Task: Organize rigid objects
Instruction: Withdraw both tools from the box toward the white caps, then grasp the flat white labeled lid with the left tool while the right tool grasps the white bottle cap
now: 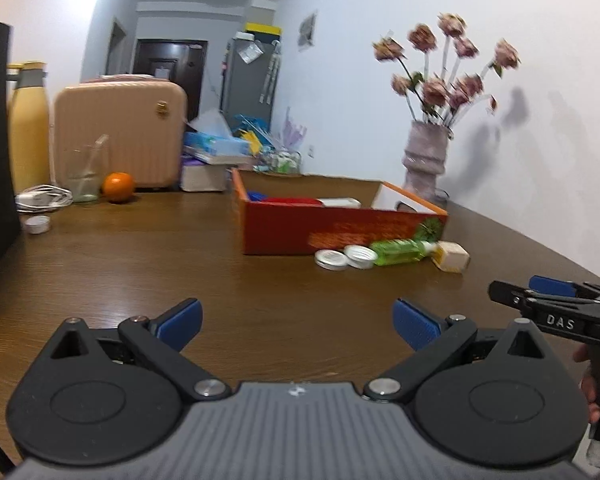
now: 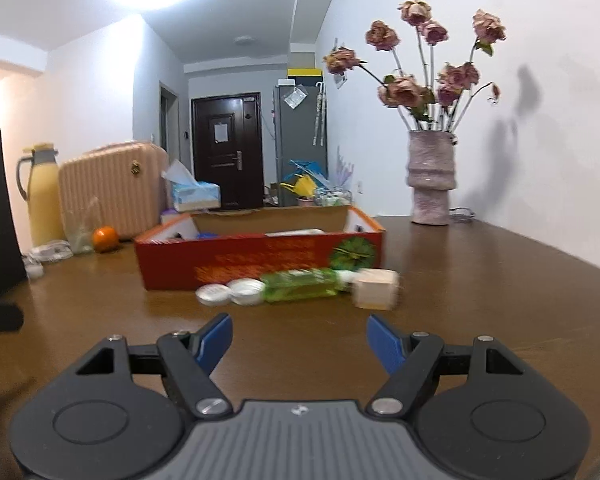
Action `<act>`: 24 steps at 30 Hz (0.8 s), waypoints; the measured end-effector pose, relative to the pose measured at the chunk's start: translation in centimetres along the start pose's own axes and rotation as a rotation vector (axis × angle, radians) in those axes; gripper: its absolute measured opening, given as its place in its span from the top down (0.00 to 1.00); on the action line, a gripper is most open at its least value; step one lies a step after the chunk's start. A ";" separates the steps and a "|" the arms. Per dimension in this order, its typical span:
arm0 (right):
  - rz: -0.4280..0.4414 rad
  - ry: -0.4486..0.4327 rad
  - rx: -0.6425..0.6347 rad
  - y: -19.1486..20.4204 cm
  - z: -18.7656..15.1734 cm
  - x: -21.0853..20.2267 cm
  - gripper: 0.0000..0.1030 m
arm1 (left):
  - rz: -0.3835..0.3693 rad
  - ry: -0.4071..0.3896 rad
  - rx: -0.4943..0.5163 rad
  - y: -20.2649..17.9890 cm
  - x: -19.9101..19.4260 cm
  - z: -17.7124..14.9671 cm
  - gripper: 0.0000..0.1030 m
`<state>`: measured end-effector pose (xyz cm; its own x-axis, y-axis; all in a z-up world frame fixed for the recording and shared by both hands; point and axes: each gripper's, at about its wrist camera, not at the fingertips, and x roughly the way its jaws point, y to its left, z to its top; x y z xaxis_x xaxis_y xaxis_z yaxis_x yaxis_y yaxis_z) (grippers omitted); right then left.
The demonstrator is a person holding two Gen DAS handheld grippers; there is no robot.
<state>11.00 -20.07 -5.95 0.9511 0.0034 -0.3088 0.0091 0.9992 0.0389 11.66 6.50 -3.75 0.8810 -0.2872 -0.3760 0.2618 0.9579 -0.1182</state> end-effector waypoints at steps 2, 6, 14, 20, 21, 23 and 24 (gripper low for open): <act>-0.011 0.024 -0.022 -1.6 -0.1 -0.2 0.29 | -0.022 0.024 0.001 -1.6 1.2 0.0 0.00; -0.015 0.058 -0.051 -4.4 0.5 0.2 0.30 | -0.064 0.054 0.033 -4.5 3.9 0.8 0.00; 0.066 0.125 -0.116 -7.8 3.2 5.8 0.31 | -0.019 0.116 0.100 -6.9 11.7 3.6 0.00; 0.157 0.188 -0.162 -7.3 6.1 12.1 0.46 | 0.016 0.232 0.162 -4.7 18.8 5.2 0.18; 0.198 0.183 -0.171 -6.9 6.6 12.7 0.46 | 0.031 0.249 0.177 -4.6 19.8 5.3 0.26; 0.273 0.176 -0.191 -5.8 7.1 13.9 0.47 | -0.002 0.263 0.201 -4.3 21.5 5.3 0.26; 0.306 0.185 -0.198 -5.1 7.3 14.6 0.51 | -0.017 0.276 0.196 -4.1 22.3 5.3 0.26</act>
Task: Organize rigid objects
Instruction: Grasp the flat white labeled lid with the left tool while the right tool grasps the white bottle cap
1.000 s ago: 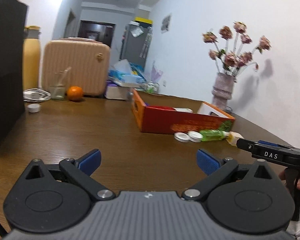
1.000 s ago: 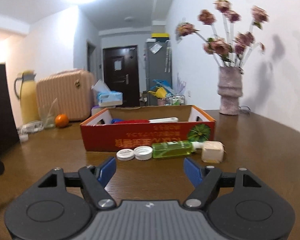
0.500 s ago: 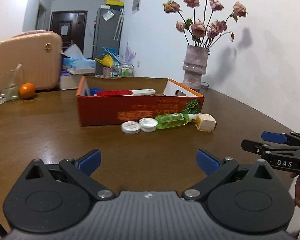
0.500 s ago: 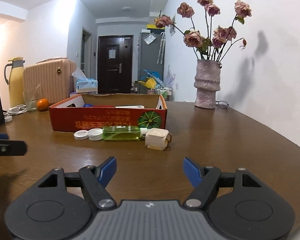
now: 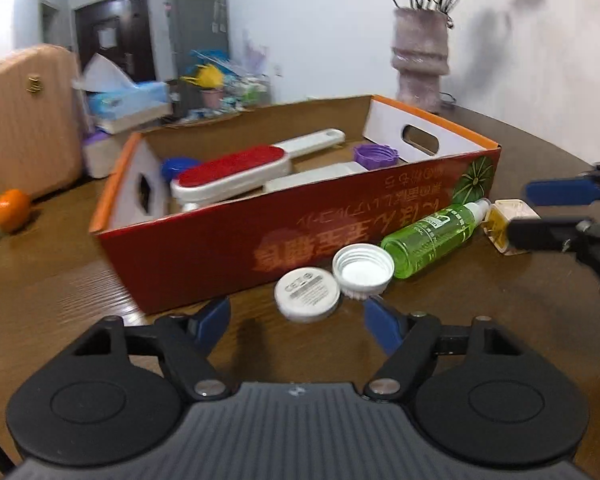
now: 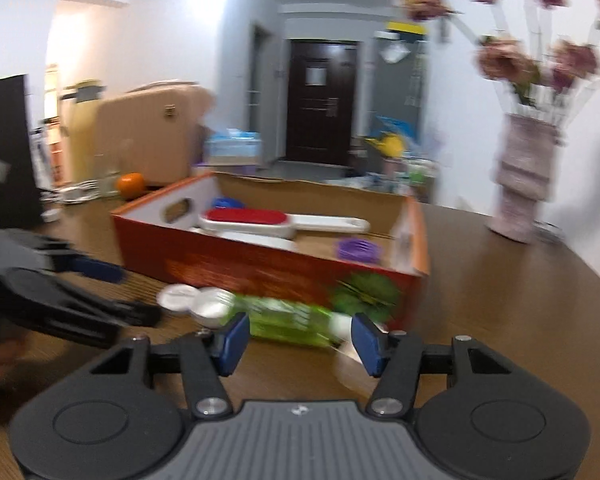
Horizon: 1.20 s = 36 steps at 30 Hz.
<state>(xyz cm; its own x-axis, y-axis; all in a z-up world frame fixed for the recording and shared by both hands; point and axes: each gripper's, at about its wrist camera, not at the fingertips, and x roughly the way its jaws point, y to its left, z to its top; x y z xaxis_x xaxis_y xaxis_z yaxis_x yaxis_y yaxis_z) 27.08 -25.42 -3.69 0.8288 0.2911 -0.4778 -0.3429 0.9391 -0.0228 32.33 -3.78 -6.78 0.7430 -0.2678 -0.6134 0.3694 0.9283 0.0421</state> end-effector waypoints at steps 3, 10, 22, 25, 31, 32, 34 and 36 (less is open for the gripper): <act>0.115 0.052 0.028 0.8 0.4 2.1 0.59 | -0.022 0.017 -0.004 0.5 1.6 0.1 0.35; 0.170 0.139 0.090 3.3 -0.2 5.7 0.59 | -0.036 -0.023 -0.017 1.6 0.0 -0.7 0.61; -0.035 0.161 0.085 8.0 1.1 9.7 0.59 | -0.029 -0.135 -0.205 6.1 -6.3 -3.7 0.61; -0.085 0.154 0.100 8.8 1.3 10.2 0.59 | -0.056 -0.188 -0.165 5.3 -7.5 -3.7 0.61; -0.087 0.123 0.156 9.1 1.5 9.4 0.63 | -0.101 -0.147 -0.171 4.7 -7.6 -4.7 0.61; -0.082 0.112 0.154 9.3 1.6 8.6 0.63 | -0.102 -0.141 -0.177 4.7 -8.0 -5.1 0.61; -0.088 0.091 0.146 9.5 1.6 7.1 0.62 | -0.093 -0.146 -0.188 4.3 -9.1 -5.7 0.61; -0.078 0.066 0.143 9.6 1.5 4.9 0.62 | -0.088 -0.155 -0.207 3.8 -10.5 -6.5 0.61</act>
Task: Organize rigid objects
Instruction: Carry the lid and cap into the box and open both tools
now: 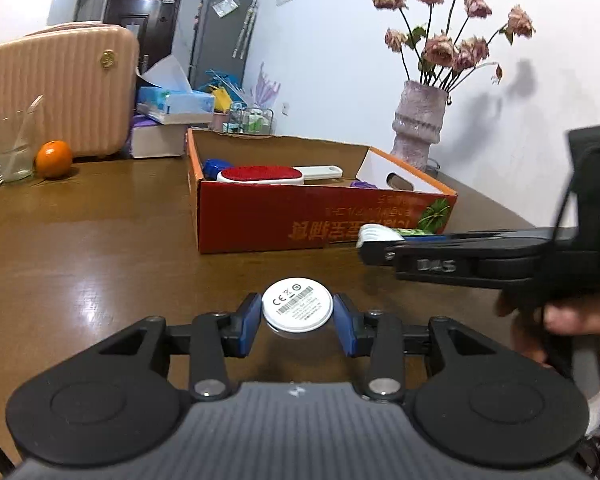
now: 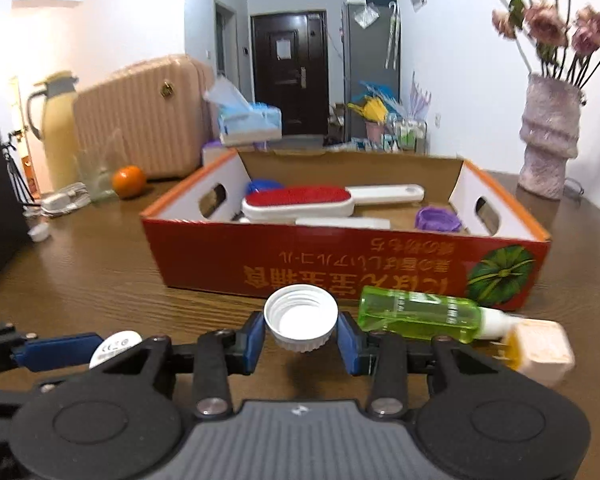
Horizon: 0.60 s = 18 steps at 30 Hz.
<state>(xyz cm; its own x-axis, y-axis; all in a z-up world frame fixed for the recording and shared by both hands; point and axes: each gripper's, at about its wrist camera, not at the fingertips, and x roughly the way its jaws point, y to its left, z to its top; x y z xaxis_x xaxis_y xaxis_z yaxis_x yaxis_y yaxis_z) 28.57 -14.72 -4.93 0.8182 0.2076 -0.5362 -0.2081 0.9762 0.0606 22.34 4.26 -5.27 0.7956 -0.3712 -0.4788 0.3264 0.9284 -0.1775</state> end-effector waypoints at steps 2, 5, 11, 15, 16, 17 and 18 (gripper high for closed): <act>0.003 -0.017 0.003 -0.3 -0.6 -2.3 0.62 | 0.009 -0.004 -0.023 -0.7 -1.4 -0.7 0.61; 0.000 -0.030 0.013 -1.1 -1.9 -5.5 0.62 | 0.012 -0.007 -0.063 -1.9 -3.6 -1.7 0.61; -0.012 -0.045 -0.029 -1.5 -5.8 -11.4 0.62 | 0.025 -0.012 -0.065 -5.1 -7.9 -3.8 0.61; 0.004 -0.063 -0.047 -1.2 -8.1 -14.5 0.62 | 0.031 -0.033 -0.046 -7.5 -10.0 -4.5 0.61; 0.009 -0.070 -0.045 -1.3 -8.5 -15.2 0.62 | 0.031 -0.041 -0.035 -8.2 -10.5 -4.6 0.61; 0.015 -0.080 -0.043 -1.3 -8.9 -15.9 0.62 | 0.030 -0.047 -0.025 -8.9 -10.9 -4.7 0.61; 0.019 -0.089 -0.042 -1.5 -9.3 -16.7 0.62 | 0.029 -0.050 -0.018 -9.4 -11.2 -4.8 0.61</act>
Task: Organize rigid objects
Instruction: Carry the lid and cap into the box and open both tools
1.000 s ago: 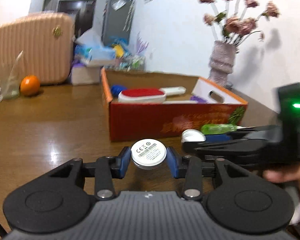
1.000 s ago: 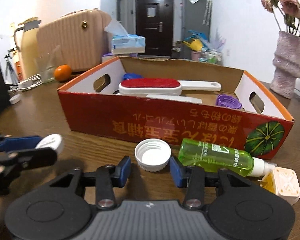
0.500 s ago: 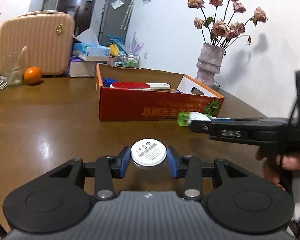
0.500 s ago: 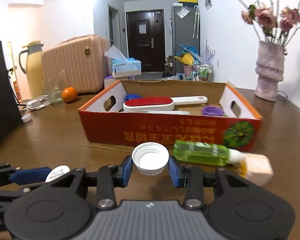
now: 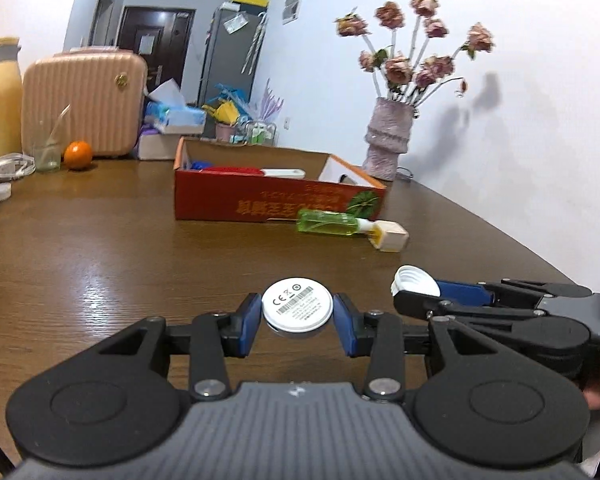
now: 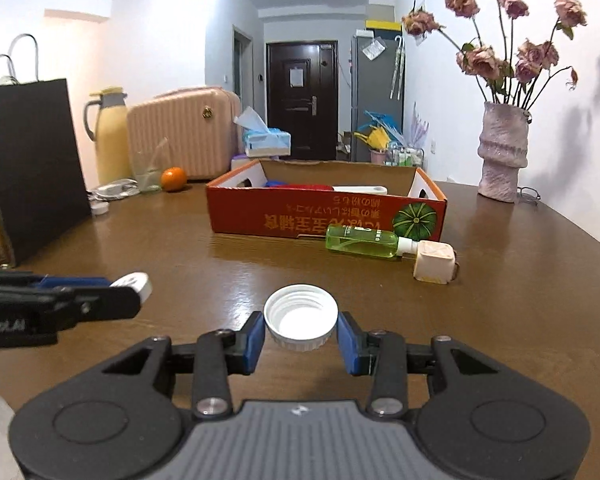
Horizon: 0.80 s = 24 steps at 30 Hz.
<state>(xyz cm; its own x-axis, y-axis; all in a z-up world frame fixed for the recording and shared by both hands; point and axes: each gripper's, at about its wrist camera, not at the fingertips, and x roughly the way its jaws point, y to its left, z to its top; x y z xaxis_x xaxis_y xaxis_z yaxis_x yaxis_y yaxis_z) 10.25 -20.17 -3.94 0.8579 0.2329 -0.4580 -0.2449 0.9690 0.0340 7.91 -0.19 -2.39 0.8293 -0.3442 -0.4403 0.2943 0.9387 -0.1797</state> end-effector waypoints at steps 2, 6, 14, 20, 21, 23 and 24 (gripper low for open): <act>0.001 -0.020 0.007 -0.4 -0.6 -1.3 0.62 | -0.005 -0.003 0.016 -1.0 -0.5 -0.2 0.61; -0.019 -0.036 0.044 -1.6 -1.4 -2.6 0.62 | -0.042 -0.001 0.023 -2.2 -0.7 -0.6 0.61; -0.049 -0.041 0.081 -4.4 -0.9 -1.3 0.62 | -0.040 -0.029 0.048 -1.6 2.8 3.2 0.61; -0.004 -0.075 0.028 -7.4 5.2 3.4 0.62 | -0.029 -0.034 0.061 1.6 10.5 11.4 0.61; 0.011 -0.083 0.020 -8.1 6.9 4.5 0.62 | -0.057 -0.012 0.046 2.3 12.6 13.1 0.61; 0.047 -0.078 0.000 -9.6 10.4 7.3 0.62 | -0.082 0.034 0.029 3.4 17.4 16.2 0.61; 0.056 -0.062 -0.013 -10.4 12.3 9.3 0.62 | -0.084 0.055 0.029 3.9 19.6 17.4 0.61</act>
<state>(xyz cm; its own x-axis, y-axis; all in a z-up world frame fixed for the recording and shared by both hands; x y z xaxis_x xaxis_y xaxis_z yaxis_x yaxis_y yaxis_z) 26.33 -27.09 2.41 0.8691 0.2918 -0.3995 -0.2986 0.9532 0.0466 33.58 -3.00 3.55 0.7738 -0.4217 -0.4727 0.3759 0.9063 -0.1932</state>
